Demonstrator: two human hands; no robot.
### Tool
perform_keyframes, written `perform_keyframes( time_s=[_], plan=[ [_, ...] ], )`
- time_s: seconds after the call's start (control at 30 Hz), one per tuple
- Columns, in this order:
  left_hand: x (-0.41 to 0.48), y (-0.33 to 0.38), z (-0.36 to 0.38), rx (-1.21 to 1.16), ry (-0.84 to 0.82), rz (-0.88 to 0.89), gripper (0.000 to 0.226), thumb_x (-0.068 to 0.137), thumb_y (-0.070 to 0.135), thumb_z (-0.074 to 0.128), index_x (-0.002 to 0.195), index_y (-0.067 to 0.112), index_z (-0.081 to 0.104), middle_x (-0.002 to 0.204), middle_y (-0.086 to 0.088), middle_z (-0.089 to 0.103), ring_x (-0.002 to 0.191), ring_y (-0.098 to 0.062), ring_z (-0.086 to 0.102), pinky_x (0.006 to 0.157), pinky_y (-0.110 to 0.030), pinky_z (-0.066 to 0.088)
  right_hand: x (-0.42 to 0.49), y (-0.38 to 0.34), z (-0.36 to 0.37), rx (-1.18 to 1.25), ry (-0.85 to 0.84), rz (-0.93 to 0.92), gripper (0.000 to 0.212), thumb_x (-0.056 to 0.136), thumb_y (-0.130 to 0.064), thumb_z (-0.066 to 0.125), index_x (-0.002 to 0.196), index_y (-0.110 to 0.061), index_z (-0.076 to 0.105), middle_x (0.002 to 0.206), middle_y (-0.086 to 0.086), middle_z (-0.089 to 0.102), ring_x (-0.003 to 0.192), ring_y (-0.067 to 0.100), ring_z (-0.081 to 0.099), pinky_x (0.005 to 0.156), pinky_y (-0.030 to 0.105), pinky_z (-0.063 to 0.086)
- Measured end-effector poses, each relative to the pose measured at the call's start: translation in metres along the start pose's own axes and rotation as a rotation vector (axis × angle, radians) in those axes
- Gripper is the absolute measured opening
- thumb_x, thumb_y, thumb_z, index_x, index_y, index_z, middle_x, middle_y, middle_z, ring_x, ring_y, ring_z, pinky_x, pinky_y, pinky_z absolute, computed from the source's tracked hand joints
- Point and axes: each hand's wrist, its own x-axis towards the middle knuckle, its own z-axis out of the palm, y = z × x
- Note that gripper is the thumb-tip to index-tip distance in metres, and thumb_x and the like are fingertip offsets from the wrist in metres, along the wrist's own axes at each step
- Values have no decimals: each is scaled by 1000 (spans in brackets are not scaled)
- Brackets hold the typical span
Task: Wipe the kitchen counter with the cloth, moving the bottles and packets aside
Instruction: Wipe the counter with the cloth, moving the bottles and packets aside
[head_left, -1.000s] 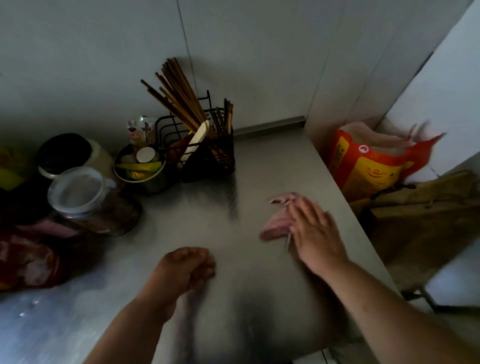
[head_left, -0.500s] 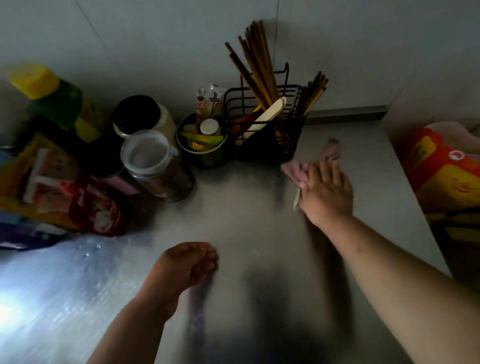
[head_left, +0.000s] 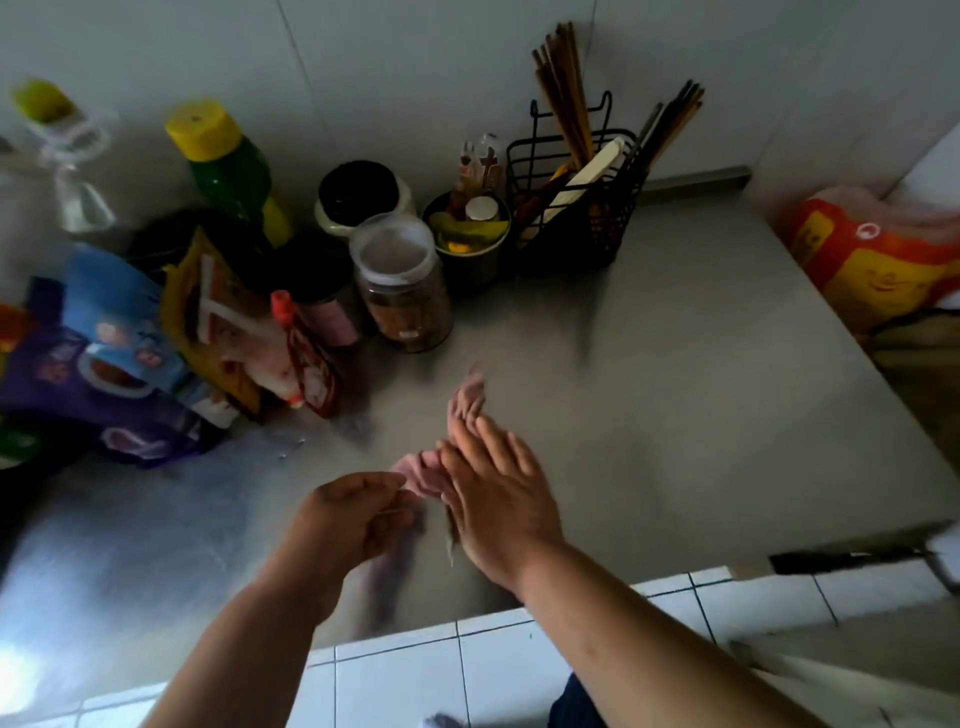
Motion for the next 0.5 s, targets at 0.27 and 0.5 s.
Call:
perform_keyframes(
  time_s=[0.27, 0.5],
  plan=[
    [-11, -11, -7, 8, -102, 22, 15, 93, 4, 51, 95, 2, 65, 75, -11, 70, 49, -10, 66, 48, -17, 52, -73, 62, -9, -34, 84, 177, 54, 91, -53, 39, 137, -28, 51, 150, -6, 41, 140, 21, 35, 110, 40, 31],
    [-6, -15, 1, 18, -128, 6, 13, 93, 9, 52, 92, 6, 65, 79, -9, 70, 51, -8, 65, 53, -19, 51, -62, 207, -57, -97, 31, 884, 65, 94, -49, 29, 152, -20, 16, 161, 6, 8, 147, 31, 7, 115, 51, 18]
  ],
)
